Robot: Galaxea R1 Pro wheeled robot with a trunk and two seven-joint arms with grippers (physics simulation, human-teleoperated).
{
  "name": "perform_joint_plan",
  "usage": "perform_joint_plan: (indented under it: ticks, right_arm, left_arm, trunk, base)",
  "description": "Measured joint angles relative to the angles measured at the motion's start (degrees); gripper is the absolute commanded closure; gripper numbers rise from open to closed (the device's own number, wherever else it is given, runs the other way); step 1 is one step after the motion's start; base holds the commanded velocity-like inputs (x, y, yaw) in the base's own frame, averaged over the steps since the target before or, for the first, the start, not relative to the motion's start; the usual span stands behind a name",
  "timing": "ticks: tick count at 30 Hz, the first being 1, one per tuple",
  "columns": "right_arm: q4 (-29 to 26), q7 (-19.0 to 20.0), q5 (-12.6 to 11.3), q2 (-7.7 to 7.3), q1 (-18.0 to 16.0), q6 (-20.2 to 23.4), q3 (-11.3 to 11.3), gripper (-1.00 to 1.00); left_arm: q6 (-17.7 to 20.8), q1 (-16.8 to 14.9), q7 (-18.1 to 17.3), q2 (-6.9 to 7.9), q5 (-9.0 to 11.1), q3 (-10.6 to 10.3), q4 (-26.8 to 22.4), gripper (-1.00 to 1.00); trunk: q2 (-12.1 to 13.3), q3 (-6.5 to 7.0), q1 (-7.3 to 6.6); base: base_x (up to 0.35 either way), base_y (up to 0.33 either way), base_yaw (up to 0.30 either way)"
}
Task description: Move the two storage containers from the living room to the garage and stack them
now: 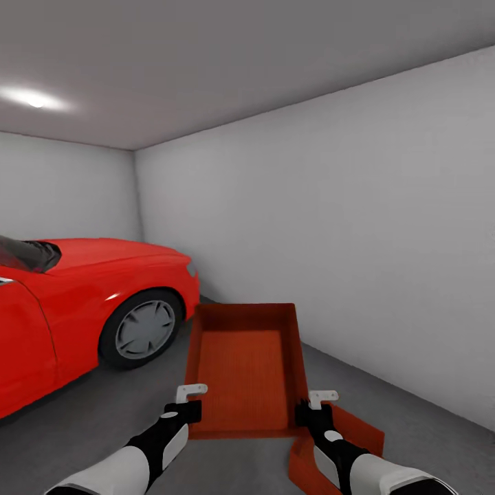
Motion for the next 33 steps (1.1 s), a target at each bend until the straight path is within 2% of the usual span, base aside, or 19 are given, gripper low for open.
perform_joint_plan:
  ticks: [33]
  right_arm:
    - [0.0, 0.0, 0.0, 0.01, 0.0, 0.0, 0.0, 1.0]
  left_arm:
    - [0.1, 0.0, 0.0, 0.02, 0.0, 0.0, -0.1, 1.0]
  trunk:
    - [0.0, 0.0, 0.0]
  base:
    - [0.317, 0.168, -0.281]
